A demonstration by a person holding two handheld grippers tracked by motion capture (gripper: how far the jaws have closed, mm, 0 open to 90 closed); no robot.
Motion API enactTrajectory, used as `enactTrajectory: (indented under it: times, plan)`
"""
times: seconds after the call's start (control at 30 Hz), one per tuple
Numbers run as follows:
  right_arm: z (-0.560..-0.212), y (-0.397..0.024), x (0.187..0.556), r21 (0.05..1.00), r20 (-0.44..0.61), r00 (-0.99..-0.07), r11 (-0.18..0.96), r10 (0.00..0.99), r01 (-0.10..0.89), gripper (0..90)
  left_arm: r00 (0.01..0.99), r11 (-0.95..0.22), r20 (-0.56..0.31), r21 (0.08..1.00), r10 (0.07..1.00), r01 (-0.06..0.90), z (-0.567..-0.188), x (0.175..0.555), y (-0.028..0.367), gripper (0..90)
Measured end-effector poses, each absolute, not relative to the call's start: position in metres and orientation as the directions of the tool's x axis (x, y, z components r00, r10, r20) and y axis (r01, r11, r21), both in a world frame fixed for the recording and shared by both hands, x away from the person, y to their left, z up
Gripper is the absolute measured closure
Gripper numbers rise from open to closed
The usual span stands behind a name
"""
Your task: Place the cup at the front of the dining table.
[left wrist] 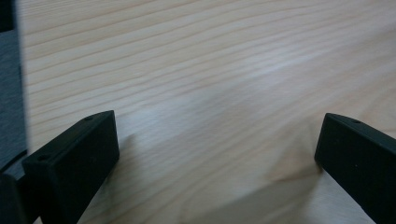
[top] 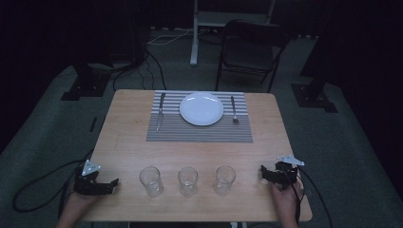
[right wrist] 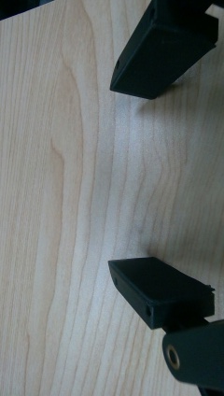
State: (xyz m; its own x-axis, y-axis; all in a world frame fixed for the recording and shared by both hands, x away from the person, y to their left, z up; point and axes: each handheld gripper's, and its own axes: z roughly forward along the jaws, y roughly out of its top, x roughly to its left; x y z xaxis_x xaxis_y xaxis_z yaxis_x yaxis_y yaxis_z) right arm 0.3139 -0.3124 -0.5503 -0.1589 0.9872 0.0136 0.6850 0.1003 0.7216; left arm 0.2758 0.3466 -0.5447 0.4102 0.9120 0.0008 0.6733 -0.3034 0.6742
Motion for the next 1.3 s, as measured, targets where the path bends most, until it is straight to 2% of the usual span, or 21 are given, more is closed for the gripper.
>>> enactTrajectory:
  times: [0.23,0.47,0.7,1.3]
  plan:
    - [-0.550,-0.312,0.314,0.721,0.014,-0.159,0.100,0.987,0.685,12.5,0.471,-0.309,-0.037,0.708,0.881,0.635,-0.541,0.272,0.340,1.9]
    - [-0.550,-0.312,0.314,0.722,0.014,-0.159,0.100,0.987,0.685,12.5,0.489,-0.309,-0.056,0.711,0.871,0.632,-0.539,0.270,0.337,1.9]
    - [-0.550,-0.312,0.314,0.721,0.014,-0.159,0.100,0.987,0.685,12.5,0.534,-0.256,-0.118,0.778,0.837,0.574,-0.525,0.264,0.336,1.9]
    - [-0.550,-0.312,0.314,0.722,0.014,-0.159,0.100,0.987,0.685,12.5,0.616,-0.264,-0.120,0.827,0.779,0.496,-0.501,0.253,0.321,1.9]
